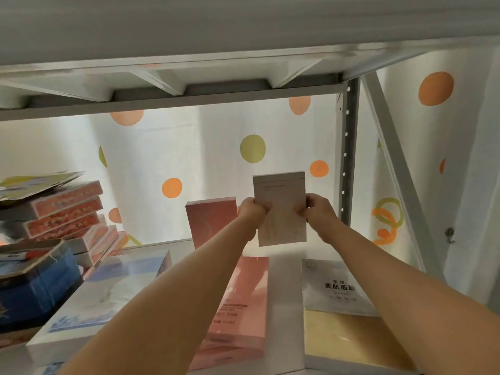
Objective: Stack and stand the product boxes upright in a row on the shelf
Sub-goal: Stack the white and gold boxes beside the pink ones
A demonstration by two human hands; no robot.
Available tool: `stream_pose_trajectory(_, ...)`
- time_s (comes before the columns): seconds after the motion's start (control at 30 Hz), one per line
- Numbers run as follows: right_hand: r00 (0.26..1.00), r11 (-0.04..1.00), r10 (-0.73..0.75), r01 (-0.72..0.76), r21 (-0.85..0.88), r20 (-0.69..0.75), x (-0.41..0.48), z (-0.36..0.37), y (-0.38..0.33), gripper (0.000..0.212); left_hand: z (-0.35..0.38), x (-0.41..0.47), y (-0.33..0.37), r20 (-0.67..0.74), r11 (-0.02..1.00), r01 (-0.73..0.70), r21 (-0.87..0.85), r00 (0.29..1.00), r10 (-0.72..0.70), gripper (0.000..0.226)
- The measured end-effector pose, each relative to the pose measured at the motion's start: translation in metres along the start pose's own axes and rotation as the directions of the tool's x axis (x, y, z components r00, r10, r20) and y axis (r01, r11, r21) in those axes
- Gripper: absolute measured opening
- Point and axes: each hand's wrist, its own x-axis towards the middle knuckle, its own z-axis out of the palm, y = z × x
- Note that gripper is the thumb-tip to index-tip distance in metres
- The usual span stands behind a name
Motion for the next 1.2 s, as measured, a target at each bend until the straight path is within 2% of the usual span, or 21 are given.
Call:
stream_pose_trajectory(0.1,0.994,0.997,0.072,-0.072,-0.003,0.082,-0.001,0.004,0.016,0.024,0.001,-0.001,-0.011,0.058,0.988,0.132,-0.081,0.99,-0.128,0.056)
stream_pose_trajectory(0.27,0.987,0.995,0.084,-0.09,0.036,0.135,-0.006,0.0,0.014,0.031,0.004,0.008,-0.017,0.058,0.983,0.147,-0.109,0.988,-0.141,0.07)
stream_pose_trajectory(0.33,0.984,0.995,0.083,-0.091,0.047,0.155,-0.007,-0.001,0.012,0.035,0.005,0.001,-0.012,0.062,0.984,0.151,-0.096,0.987,-0.146,0.07)
stream_pose_trajectory(0.43,0.987,0.996,0.066,-0.073,0.046,0.144,-0.011,0.0,0.009,0.042,0.007,-0.01,-0.004,0.075,0.987,0.139,-0.084,0.988,-0.133,0.053)
stream_pose_trajectory(0.6,0.993,0.997,0.017,-0.025,0.067,0.117,-0.016,-0.001,0.003,0.052,0.003,-0.022,0.0,0.049,0.983,0.151,-0.106,0.988,-0.146,0.071)
stream_pose_trajectory(0.8,0.991,0.994,0.024,-0.038,0.105,0.133,-0.02,-0.001,0.001,0.048,0.0,-0.031,0.003,0.079,0.982,0.139,-0.127,0.988,-0.129,0.064)
stream_pose_trajectory(1.03,0.994,0.996,0.029,-0.038,0.083,0.103,-0.027,0.0,-0.006,0.064,-0.001,-0.045,0.01,0.054,0.992,0.12,-0.049,0.992,-0.117,0.055)
stream_pose_trajectory(1.2,0.995,0.997,0.034,-0.041,0.071,0.092,-0.03,-0.004,-0.009,0.076,-0.003,-0.057,0.015,0.055,0.995,0.099,-0.018,0.994,-0.098,0.064)
